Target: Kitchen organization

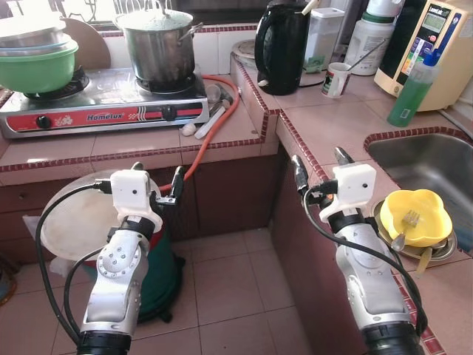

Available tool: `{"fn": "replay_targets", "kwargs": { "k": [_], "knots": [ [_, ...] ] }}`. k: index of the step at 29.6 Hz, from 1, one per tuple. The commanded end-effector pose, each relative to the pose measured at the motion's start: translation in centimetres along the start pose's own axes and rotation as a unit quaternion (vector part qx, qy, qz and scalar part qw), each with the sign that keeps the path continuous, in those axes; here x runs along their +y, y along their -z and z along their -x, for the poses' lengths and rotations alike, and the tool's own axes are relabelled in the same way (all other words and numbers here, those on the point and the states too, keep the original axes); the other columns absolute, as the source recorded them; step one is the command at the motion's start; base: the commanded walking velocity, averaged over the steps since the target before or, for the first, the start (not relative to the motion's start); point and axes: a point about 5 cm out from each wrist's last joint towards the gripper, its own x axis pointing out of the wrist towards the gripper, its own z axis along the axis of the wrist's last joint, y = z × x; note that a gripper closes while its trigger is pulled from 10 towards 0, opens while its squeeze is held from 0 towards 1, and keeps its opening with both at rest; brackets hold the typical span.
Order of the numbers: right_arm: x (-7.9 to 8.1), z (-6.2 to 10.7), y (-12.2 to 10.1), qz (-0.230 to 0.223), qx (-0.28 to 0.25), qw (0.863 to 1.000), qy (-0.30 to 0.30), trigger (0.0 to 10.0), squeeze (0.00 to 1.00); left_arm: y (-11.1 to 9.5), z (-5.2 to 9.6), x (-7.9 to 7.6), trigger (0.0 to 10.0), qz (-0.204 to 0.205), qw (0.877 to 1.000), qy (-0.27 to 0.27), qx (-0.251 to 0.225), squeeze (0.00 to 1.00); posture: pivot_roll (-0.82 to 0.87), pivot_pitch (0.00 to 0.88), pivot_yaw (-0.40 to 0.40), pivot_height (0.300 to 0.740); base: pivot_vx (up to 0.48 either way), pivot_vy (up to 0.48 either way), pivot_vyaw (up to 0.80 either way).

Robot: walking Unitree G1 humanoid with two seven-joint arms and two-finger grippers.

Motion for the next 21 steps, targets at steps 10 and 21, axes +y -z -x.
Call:
{"fn": "replay_targets", "kwargs": {
  "k": [10, 21],
  "knots": [
    [0.1, 0.1, 0.0, -0.010, -0.011, 1.000, 0.017, 10.0, 0.00, 0.0, -1.1, -0.4, 10.0, -0.010, 1.000, 0.007, 0.001, 0.00, -0.04, 0.000, 0.011, 0.740, 0.000, 0.000, 0.00],
    [-0.1, 0.8, 0.1, -0.007, -0.009, 0.999, 0.030, 10.0, 0.00, -0.2, -1.1, -0.6, 10.0, 0.001, 1.000, 0.024, -0.011, 0.00, -0.05, 0.002, 0.018, 0.740, 0.000, 0.000, 0.00]
  ]
}}
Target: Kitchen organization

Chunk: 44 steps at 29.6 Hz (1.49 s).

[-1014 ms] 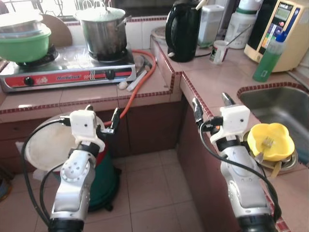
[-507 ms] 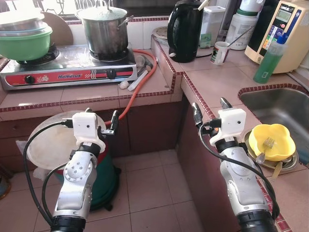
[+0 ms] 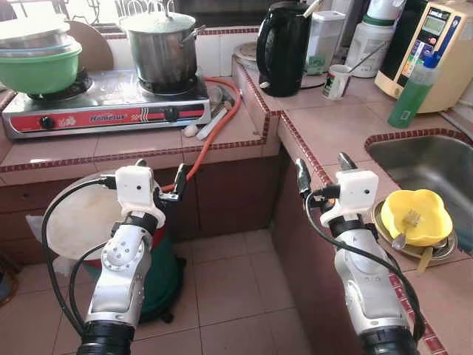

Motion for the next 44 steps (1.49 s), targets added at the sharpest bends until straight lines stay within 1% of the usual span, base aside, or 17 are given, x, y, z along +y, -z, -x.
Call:
{"fn": "replay_targets", "kwargs": {
  "k": [1, 2, 5, 9, 15, 18, 19, 33, 42, 44],
  "knots": [
    [-0.29, -0.01, -0.49, 0.007, -0.012, 1.000, 0.009, 10.0, 0.00, -0.07, -0.20, -0.10, 10.0, 0.001, 1.000, 0.004, -0.001, 0.00, -0.05, 0.002, 0.018, 0.740, 0.000, 0.000, 0.00],
    [-0.29, -0.01, -0.49, 0.007, -0.012, 1.000, 0.009, 10.0, 0.00, -0.07, -0.20, -0.10, 10.0, 0.001, 1.000, 0.004, -0.001, 0.00, -0.05, 0.002, 0.018, 0.740, 0.000, 0.000, 0.00],
    [-0.27, -0.11, -0.51, 0.028, -0.007, 1.000, 0.004, 10.0, 0.00, 0.04, -0.03, 0.01, 10.0, -0.002, 1.000, 0.000, 0.001, 0.00, -0.05, 0.007, 0.013, 0.740, 0.000, 0.000, 0.70],
    [-0.23, -0.13, -0.43, 0.024, -0.005, 1.000, 0.003, 10.0, 0.00, 0.14, 0.16, 0.02, 10.0, 0.000, 1.000, -0.002, 0.002, 0.00, -0.04, 0.014, 0.004, 0.740, 0.000, 0.000, 0.80],
    [-0.22, -0.20, -0.32, 0.027, -0.001, 1.000, 0.000, 10.0, 0.00, 0.32, 0.54, 0.42, 10.0, 0.000, 1.000, -0.014, 0.007, 0.00, -0.03, 0.022, -0.004, 0.740, 0.000, 0.000, 0.80],
    [-0.16, -0.23, -0.27, 0.018, 0.000, 1.000, 0.000, 10.0, 0.00, 0.32, 0.57, 0.50, 10.0, -0.001, 1.000, -0.016, 0.008, 0.00, -0.03, 0.023, -0.004, 0.740, 0.000, 0.000, 0.80],
    [-0.08, -0.23, -0.26, 0.000, 0.001, 1.000, -0.002, 10.0, 0.00, 0.30, 0.58, 0.51, 10.0, 0.000, 1.000, -0.017, 0.008, 0.00, -0.03, 0.023, -0.007, 0.740, 0.000, 0.000, 0.00],
    [-0.21, -0.30, -0.36, 0.000, -0.004, 1.000, 0.000, 10.0, 0.00, 0.15, 0.42, 0.49, 10.0, -0.002, 1.000, -0.016, 0.006, 0.00, -0.03, 0.020, -0.003, 0.740, 0.000, 0.000, 0.00],
    [-0.23, -0.37, -0.38, -0.005, -0.006, 1.000, 0.004, 10.0, 0.00, 0.06, 0.26, 0.43, 10.0, -0.003, 1.000, -0.013, 0.004, 0.00, -0.03, 0.014, -0.002, 0.740, 0.000, 0.000, 0.00],
    [-0.22, -0.37, -0.25, -0.013, -0.001, 1.000, 0.004, 10.0, 0.00, 0.07, 0.27, 0.42, 10.0, -0.004, 1.000, -0.014, 0.004, 0.00, -0.02, 0.014, -0.003, 0.740, 0.000, 0.000, 0.00]
  ]
}}
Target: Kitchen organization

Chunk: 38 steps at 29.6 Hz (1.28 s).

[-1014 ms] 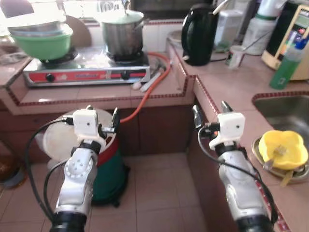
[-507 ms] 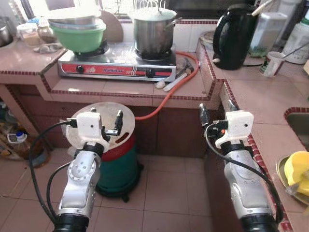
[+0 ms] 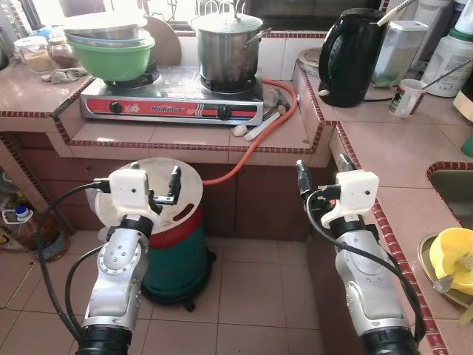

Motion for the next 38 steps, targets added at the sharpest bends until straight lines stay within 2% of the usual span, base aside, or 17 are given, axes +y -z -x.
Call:
{"fn": "replay_targets", "kwargs": {
  "k": [1, 3, 24, 30, 38],
  "knots": [
    [-0.09, -0.19, -0.13, -0.008, -0.001, 1.000, 0.004, 10.0, 0.00, -0.21, -0.17, 0.02, 10.0, -0.004, 1.000, 0.004, 0.000, 0.00, -0.02, 0.014, -0.003, 0.740, 0.000, 0.000, 0.00],
    [-0.09, -0.25, 0.09, -0.026, 0.009, 1.000, 0.007, 10.0, 0.00, -0.18, -0.09, 0.04, 10.0, -0.005, 1.000, 0.003, 0.001, 0.00, -0.02, 0.012, -0.004, 0.740, 0.000, 0.000, -0.60],
    [0.15, -0.32, -0.09, -0.010, 0.005, 1.000, 0.001, 10.0, 0.00, 0.02, -0.23, 0.35, 10.0, -0.009, 1.000, 0.000, 0.017, 0.00, -0.02, 0.002, 0.005, 0.740, 0.000, 0.000, -0.70],
    [0.17, -0.34, -0.39, -0.002, -0.007, 1.000, 0.001, 10.0, 0.00, -0.02, -0.26, 0.55, 10.0, -0.008, 1.000, -0.003, 0.021, 0.00, -0.02, 0.007, 0.005, 0.740, 0.000, 0.425, -0.23],
    [0.09, -0.27, -0.16, -0.008, 0.004, 1.000, 0.005, 10.0, 0.00, -0.01, -0.17, 0.56, 10.0, -0.012, 1.000, -0.005, 0.022, 0.00, -0.02, 0.012, 0.005, 0.740, 0.000, 0.360, -0.19]
  ]
}}
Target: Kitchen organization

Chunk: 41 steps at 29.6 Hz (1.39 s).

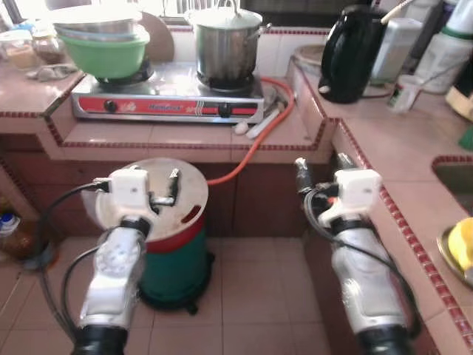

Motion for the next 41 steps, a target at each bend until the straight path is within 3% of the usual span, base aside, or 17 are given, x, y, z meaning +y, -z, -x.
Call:
{"fn": "replay_targets", "kwargs": {
  "k": [1, 41],
  "knots": [
    [-0.94, 0.22, 0.10, 0.000, 0.007, 1.000, 0.016, 10.0, 0.00, -0.06, -0.06, -0.63, 10.0, -0.001, 1.000, 0.009, 0.000, 0.00, -0.02, 0.012, 0.005, 0.740, 0.000, 0.000, -0.77],
    [-0.85, 0.57, 0.29, 0.022, 0.013, 1.000, 0.007, 10.0, 0.00, -0.25, 0.17, -1.09, 10.0, -0.003, 0.999, 0.031, -0.010, 0.00, -0.03, 0.004, 0.003, 0.740, 0.000, 0.000, -0.77]
  ]
}}
